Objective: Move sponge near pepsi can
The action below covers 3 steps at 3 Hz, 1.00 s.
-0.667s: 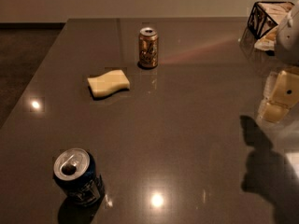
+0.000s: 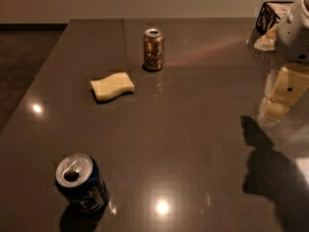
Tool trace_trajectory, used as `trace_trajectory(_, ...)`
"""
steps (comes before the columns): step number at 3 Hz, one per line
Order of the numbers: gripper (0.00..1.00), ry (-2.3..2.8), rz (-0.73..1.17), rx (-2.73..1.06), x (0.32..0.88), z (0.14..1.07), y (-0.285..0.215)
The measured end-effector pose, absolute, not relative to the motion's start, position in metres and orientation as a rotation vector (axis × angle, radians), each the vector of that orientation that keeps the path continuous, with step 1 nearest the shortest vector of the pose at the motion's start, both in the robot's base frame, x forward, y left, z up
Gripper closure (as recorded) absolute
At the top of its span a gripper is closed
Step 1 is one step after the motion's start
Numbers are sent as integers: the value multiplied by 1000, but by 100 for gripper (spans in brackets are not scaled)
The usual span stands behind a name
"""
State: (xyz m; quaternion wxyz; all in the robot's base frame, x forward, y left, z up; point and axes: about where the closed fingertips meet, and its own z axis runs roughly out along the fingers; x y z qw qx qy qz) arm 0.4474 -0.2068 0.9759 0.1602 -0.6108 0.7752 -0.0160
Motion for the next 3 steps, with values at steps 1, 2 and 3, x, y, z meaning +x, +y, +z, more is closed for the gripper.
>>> trace_trajectory(1,0,2169,48,-1762,469,970,-175)
trace_trajectory(2,0,2126,133,-1764,491,960,-136)
trace_trajectory(3,0,2098,202,-1768,507,943,-97)
